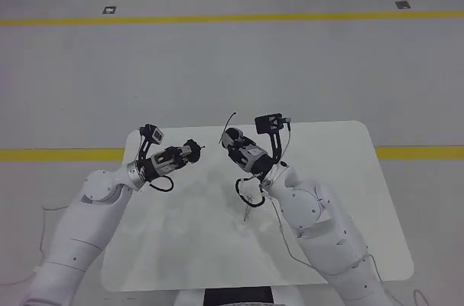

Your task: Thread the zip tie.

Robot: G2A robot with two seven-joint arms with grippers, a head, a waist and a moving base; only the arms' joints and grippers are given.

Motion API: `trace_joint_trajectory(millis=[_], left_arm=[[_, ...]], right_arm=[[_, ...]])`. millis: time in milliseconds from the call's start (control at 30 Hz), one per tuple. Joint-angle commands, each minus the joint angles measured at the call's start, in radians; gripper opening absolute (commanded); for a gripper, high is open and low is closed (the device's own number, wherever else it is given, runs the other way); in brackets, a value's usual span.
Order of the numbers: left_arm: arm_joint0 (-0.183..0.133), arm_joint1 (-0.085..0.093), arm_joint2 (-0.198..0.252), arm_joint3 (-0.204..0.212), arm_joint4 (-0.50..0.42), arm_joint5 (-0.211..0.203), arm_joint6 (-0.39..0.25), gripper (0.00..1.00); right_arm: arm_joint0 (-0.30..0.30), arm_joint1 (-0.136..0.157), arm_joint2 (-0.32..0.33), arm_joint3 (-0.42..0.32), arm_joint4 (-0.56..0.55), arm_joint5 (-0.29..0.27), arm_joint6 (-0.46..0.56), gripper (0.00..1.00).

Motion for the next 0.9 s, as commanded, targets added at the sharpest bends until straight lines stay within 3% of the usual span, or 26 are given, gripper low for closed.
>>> trace_joint_trajectory(millis=[0, 233, 467, 867], left_arm=[[0.0, 0.0, 0.0, 0.0, 0.0, 0.0, 0.0, 0.0], [0.0, 0.0, 0.0, 0.0, 0.0, 0.0, 0.0, 0.0], [0.0, 0.0, 0.0, 0.0, 0.0, 0.0, 0.0, 0.0], [0.0, 0.0, 0.0, 0.0, 0.0, 0.0, 0.0, 0.0]], right_arm=[[-0.002, 0.001, -0.005, 0.003, -0.013, -0.014, -0.008, 0.0], [-0.008, -0.006, -0.077, 0.072, -0.108, -0.08, -0.15, 0.0], [-0.015, -0.015, -0.129, 0.119, -0.208, -0.081, -0.313, 0.0], [-0.015, -0.016, -0.144, 0.127, -0.271, -0.091, -0.348, 0.0]])
